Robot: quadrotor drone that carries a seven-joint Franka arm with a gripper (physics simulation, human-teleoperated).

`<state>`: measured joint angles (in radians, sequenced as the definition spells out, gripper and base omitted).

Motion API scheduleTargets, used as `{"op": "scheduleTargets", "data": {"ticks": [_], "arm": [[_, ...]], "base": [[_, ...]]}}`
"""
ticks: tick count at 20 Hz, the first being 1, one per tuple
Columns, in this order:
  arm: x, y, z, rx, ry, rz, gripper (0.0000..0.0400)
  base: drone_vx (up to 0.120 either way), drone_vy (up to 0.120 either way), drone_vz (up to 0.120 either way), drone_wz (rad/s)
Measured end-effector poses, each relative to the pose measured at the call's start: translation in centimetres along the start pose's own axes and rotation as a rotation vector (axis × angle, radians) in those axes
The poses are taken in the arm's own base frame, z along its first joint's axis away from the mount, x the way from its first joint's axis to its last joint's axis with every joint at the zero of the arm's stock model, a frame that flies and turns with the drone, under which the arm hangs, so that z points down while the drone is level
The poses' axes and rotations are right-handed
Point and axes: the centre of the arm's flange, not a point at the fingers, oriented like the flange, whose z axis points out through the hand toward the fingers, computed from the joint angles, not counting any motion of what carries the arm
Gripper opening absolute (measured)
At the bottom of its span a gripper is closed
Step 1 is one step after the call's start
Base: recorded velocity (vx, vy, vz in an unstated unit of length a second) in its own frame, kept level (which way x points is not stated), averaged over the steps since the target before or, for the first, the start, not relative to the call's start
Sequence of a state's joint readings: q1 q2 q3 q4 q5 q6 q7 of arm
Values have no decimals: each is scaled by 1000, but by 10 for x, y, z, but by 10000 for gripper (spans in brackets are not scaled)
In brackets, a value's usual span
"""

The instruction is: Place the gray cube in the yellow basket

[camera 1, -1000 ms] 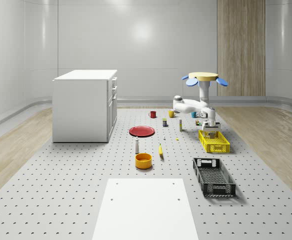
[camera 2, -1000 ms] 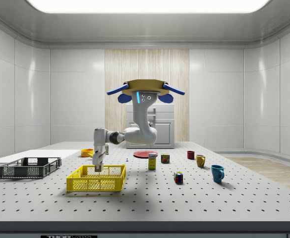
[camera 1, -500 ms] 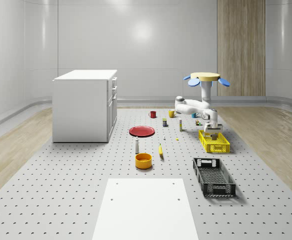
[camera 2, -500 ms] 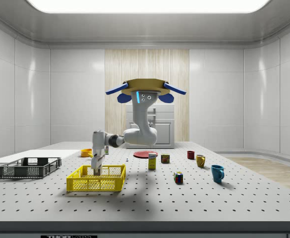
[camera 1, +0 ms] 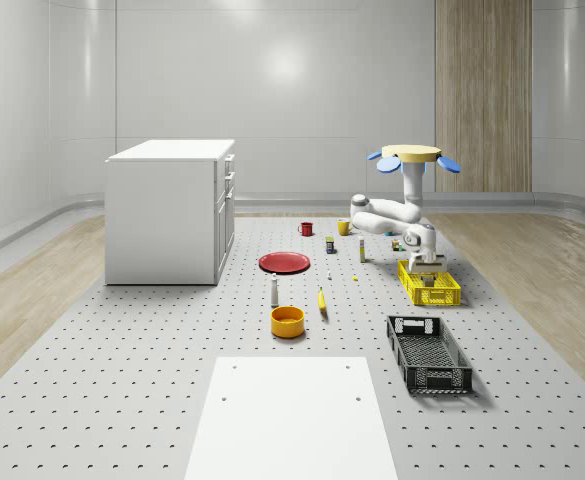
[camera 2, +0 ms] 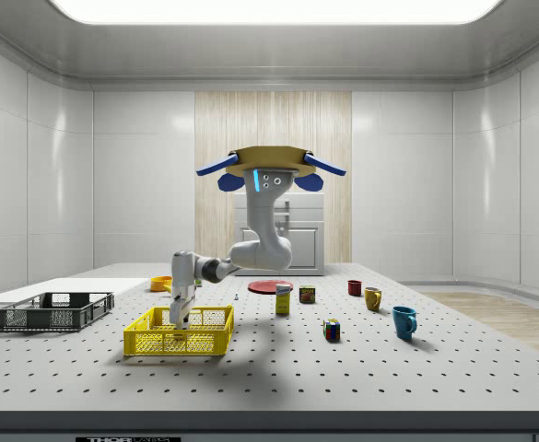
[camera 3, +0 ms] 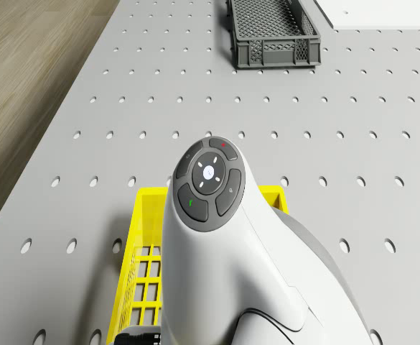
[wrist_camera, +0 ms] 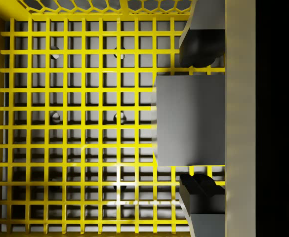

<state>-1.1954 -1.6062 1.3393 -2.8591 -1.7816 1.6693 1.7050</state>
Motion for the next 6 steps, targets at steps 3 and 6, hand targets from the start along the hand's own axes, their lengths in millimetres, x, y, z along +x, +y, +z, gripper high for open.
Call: {"op": "scheduleTargets", "data": {"ticks": [3,6], "arm": [[0,0,-4,0,0,0,372],[0,0,-8,0,0,0,384]], "base": [[0,0,0,0],[0,0,0,0]]}}
